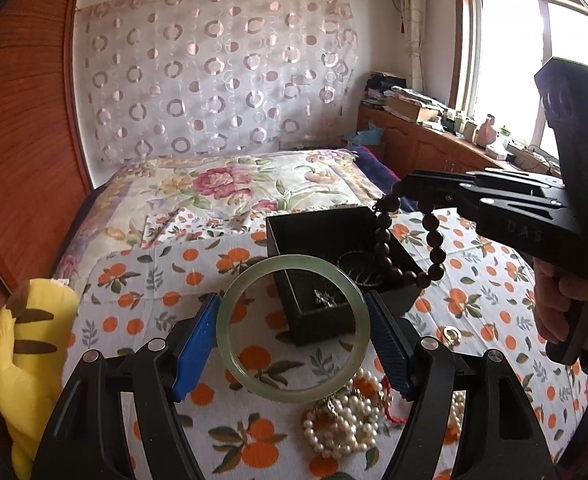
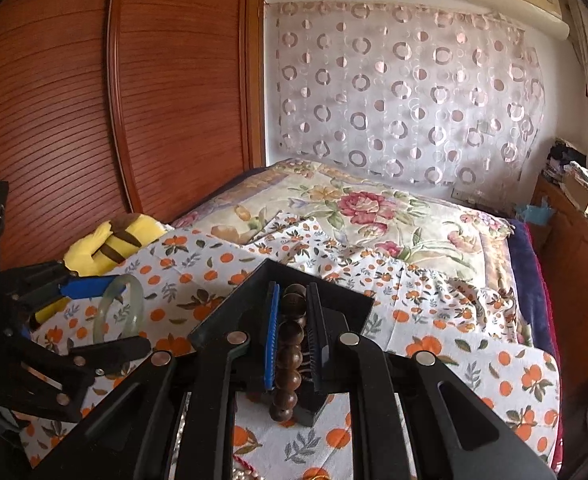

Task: Organize jewelry
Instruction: 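Lower the jade bangle into the black box and open the left tool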

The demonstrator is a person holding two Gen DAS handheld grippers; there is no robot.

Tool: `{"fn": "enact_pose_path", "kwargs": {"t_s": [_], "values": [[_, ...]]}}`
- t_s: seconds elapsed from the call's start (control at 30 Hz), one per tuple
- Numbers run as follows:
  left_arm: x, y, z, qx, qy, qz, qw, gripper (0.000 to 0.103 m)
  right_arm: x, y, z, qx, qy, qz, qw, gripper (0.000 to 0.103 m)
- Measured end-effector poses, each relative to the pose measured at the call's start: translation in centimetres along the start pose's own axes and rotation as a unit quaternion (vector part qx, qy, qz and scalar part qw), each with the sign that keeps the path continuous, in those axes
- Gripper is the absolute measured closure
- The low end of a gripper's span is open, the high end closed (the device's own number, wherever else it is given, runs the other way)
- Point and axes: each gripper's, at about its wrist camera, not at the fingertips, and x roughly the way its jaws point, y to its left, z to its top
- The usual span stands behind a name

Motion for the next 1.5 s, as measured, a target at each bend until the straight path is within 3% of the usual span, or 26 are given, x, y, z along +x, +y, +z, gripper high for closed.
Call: {"fn": "enact_pose_path", "kwargs": {"t_s": [0.37,0.4,0.43,0.5,0.73,1.23,1.33,1.5], "values": [[1.8,0.0,1.9,0.006,-0.002,0.007,1.0,0.034,2.3,-1.3,-0.4,0.027,0.034,0.017,0.999,0.088],[2.0,0.0,2.1,0.006,-0.002,0.007,1.0,0.034,2.5,-1.5,-0.4,0.029,0.039,0.017,0.999,0.084],[2.1,0.0,2.2,0.006,-0.002,0.008,0.9999,0.034,2.5,-1.7,-0.5,0.03,0.041,0.015,0.999,0.071],[2.7,0.2,2.5,0.008,0.0,0.009,0.9999,0.034,2.4,-2.1,-0.6,0.035,0.04,0.013,0.998,0.067],[5.1,-0.2,3.5,0.015,0.015,0.01,0.9997,0.034,0.6,-4.4,-1.0,0.047,0.031,-0.007,0.998,0.067],[9.2,-2.6,5.5,0.036,0.037,0.002,0.9987,0.034,-1.1,-7.9,-5.3,0.068,0.038,-0.036,0.996,0.067],[9.1,-3.0,5.5,0.041,0.032,0.004,0.9986,0.024,-1.4,-8.1,-5.7,0.068,0.036,-0.036,0.996,0.067],[8.3,-3.2,5.4,0.041,0.029,-0.001,0.9988,0.023,-1.6,-7.9,-6.0,0.069,0.032,-0.032,0.997,0.067]]}}
